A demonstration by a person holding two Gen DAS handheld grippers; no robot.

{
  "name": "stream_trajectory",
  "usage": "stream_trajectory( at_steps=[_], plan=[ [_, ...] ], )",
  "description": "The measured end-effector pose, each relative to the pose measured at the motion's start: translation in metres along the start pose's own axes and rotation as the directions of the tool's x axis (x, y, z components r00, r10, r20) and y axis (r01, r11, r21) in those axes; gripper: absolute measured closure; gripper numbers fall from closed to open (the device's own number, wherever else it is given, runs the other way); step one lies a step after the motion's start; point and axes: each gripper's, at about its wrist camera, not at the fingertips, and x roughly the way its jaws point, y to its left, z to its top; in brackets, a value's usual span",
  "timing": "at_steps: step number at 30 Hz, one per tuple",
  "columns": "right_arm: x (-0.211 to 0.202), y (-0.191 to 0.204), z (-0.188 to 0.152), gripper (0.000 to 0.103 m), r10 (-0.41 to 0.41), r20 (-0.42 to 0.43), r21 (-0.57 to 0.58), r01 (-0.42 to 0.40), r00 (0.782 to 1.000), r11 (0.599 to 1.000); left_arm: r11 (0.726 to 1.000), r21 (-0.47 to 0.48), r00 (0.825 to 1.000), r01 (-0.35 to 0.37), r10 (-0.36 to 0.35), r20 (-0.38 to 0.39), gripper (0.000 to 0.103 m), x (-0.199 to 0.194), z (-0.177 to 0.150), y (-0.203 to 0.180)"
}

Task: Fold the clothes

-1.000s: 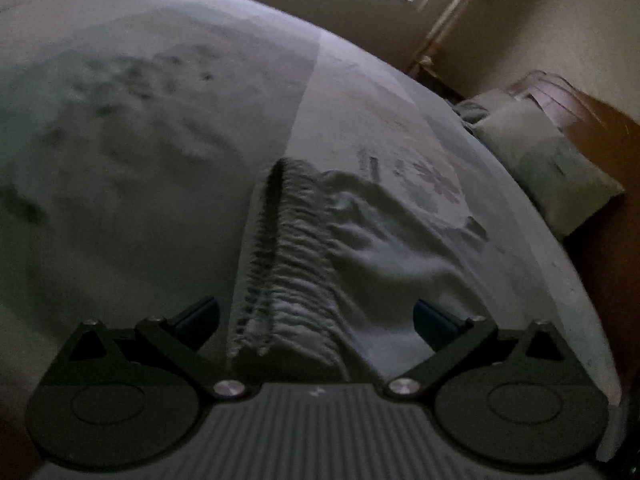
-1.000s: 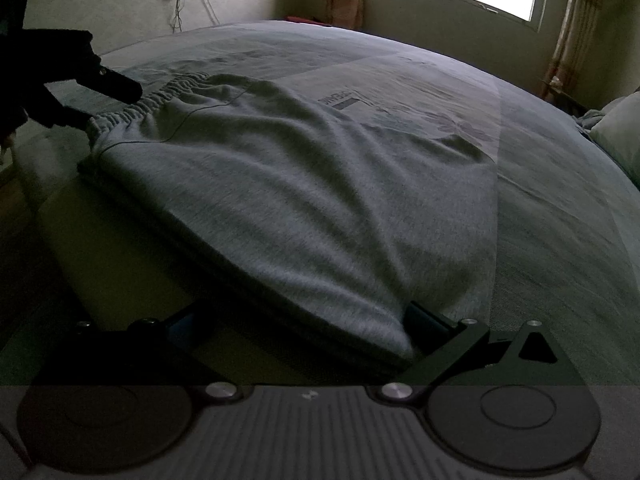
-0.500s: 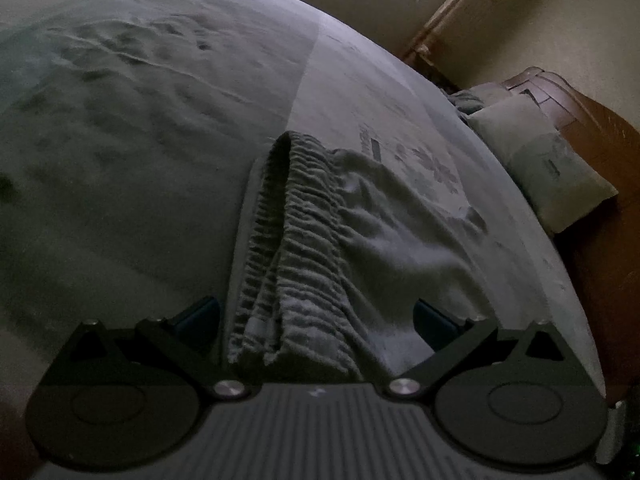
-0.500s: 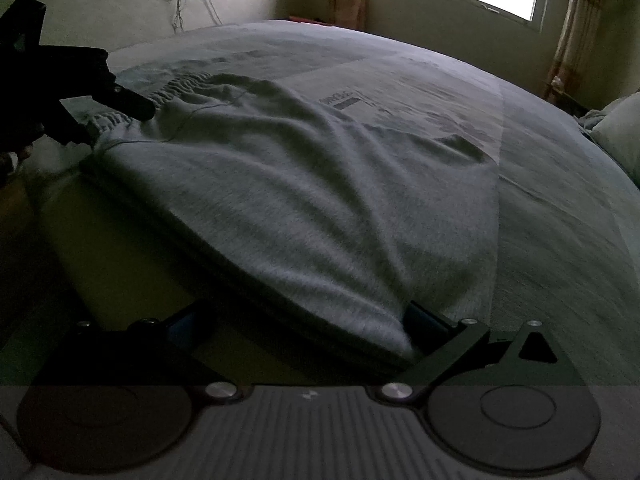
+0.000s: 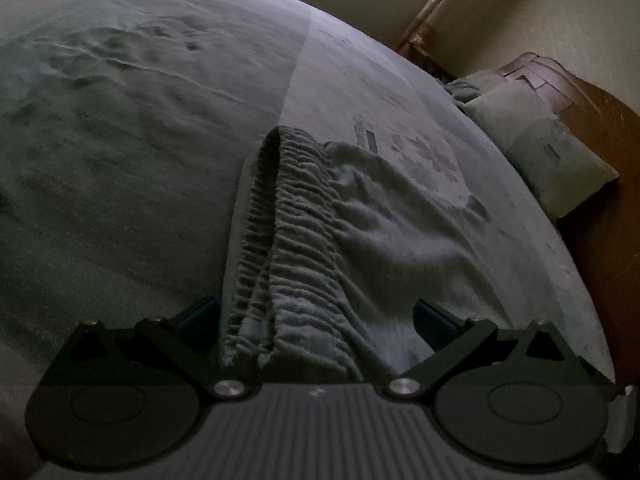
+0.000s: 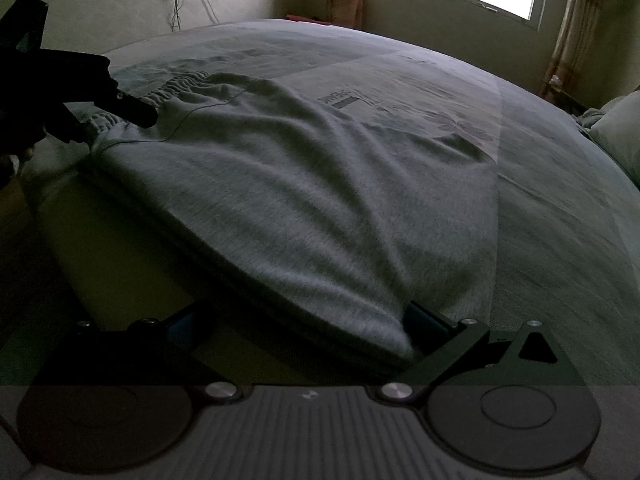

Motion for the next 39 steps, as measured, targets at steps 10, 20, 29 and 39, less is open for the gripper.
stream_trajectory(
  at_steps=[10, 20, 29, 39],
  plan=[
    [0.000, -0.002, 0.000, 0.000, 0.000, -0.001, -0.001, 0.000, 1.000, 1.000, 0.998, -0.039, 0.998, 0.053, -0.054, -0.012, 0.001, 0.006, 0.009, 0.009],
    [-0.001, -0.002, 0.001, 0.000, -0.001, -0.008, 0.001, 0.001, 1.000, 1.000, 0.970, -0.179, 0.986, 0.163, -0.165, 0.005, 0.001, 0.010, 0.019, 0.033],
    [-0.019, -0.003, 0.042, 0.000, 0.121, 0.066, 0.054, -0.125, 0.990, 0.991, 0.963, -0.186, 0.981, 0.194, -0.193, 0.022, 0.001, 0.003, 0.009, 0.038],
    [0.023, 0.045, 0.084, 0.000, 0.154, 0.041, -0.062, -0.152, 0.987, 0.986, 0.960, -0.182, 0.977, 0.214, -0.211, 0.033, 0.001, 0.000, 0.005, 0.042]
  ],
)
